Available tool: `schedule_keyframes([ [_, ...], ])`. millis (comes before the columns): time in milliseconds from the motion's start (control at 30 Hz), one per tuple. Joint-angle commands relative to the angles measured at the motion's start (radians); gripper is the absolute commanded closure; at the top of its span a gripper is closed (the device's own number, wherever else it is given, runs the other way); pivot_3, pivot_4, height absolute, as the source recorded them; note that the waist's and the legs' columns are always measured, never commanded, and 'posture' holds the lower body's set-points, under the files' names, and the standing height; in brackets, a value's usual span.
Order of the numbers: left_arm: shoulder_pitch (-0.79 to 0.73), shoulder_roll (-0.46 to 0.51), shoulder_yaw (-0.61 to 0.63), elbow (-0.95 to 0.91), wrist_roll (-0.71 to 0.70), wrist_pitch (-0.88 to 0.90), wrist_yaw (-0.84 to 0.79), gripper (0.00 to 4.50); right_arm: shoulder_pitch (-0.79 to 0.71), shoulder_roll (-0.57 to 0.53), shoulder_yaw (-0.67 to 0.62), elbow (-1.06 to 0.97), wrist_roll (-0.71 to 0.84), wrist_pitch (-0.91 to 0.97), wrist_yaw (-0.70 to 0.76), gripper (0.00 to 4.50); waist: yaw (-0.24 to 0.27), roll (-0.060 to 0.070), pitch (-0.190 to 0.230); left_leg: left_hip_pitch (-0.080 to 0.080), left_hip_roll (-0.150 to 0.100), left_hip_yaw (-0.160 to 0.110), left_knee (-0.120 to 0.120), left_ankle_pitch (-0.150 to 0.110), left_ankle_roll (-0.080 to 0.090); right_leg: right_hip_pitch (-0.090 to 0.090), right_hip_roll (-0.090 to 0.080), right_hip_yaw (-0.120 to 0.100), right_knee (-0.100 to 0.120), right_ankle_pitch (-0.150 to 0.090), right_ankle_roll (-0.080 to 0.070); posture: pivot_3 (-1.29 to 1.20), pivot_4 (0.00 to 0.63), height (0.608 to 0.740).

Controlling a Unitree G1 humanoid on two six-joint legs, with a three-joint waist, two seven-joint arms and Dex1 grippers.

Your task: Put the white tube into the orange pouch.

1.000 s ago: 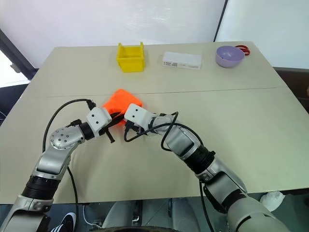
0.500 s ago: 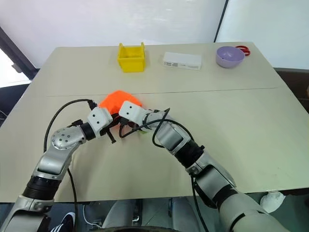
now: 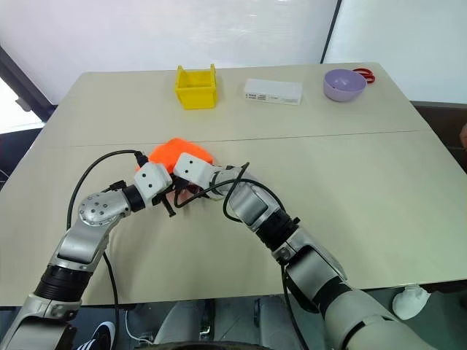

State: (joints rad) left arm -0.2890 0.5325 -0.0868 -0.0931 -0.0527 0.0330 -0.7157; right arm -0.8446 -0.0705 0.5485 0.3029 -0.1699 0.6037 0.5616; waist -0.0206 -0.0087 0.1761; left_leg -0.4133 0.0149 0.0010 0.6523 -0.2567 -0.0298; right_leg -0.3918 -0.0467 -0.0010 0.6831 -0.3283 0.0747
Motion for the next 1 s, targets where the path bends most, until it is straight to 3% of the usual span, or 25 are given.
schedule_keyframes([
  [33, -0.004, 0.003, 0.007, -0.024, -0.001, -0.007, 0.006, 4.50, -0.011, 0.028, -0.047, -0.048, 0.020, -0.010, -0.002, 0.20, 0.000, 0.000, 0.000, 0.000, 0.000, 0.000, 0.000, 0.000, 0.000, 0.000, 0.000, 0.000, 0.000, 0.000, 0.000, 0.00, 0.150, 0.740],
  [67, -0.003, 0.004, 0.008, -0.020, 0.001, -0.008, 0.007, 4.50, -0.007, 0.026, -0.059, -0.080, 0.031, 0.004, 0.010, 0.04, 0.000, 0.000, 0.000, 0.000, 0.000, 0.000, 0.000, 0.000, 0.000, 0.000, 0.000, 0.000, 0.000, 0.000, 0.000, 0.00, 0.150, 0.740],
  [467, 0.000, 0.003, 0.011, 0.017, 0.012, -0.033, 0.028, 4.50, 0.096, -0.115, -0.101, -0.484, 0.181, 0.223, 0.191, 0.04, 0.003, 0.000, 0.000, 0.000, 0.000, 0.000, 0.000, 0.000, 0.000, 0.000, 0.000, 0.000, 0.000, 0.000, 0.000, 0.00, 0.150, 0.740],
  [833, 0.047, 0.082, 0.070, 0.044, -0.020, -0.079, -0.022, 4.50, 0.269, -0.329, -0.309, -0.609, 0.295, 0.234, 0.208, 0.04, 0.006, 0.000, 0.000, 0.000, 0.000, 0.000, 0.000, 0.001, 0.001, 0.002, -0.001, 0.000, -0.001, 0.000, 0.000, 0.00, 0.150, 0.740],
  [1000, 0.036, 0.105, 0.084, 0.091, -0.021, -0.118, -0.039, 4.50, 0.295, -0.322, -0.362, -0.530, 0.273, 0.241, 0.101, 0.04, 0.000, 0.000, 0.000, 0.002, 0.001, 0.000, -0.002, 0.001, 0.000, 0.001, 0.000, 0.000, -0.001, -0.001, -0.001, 0.00, 0.150, 0.740],
])
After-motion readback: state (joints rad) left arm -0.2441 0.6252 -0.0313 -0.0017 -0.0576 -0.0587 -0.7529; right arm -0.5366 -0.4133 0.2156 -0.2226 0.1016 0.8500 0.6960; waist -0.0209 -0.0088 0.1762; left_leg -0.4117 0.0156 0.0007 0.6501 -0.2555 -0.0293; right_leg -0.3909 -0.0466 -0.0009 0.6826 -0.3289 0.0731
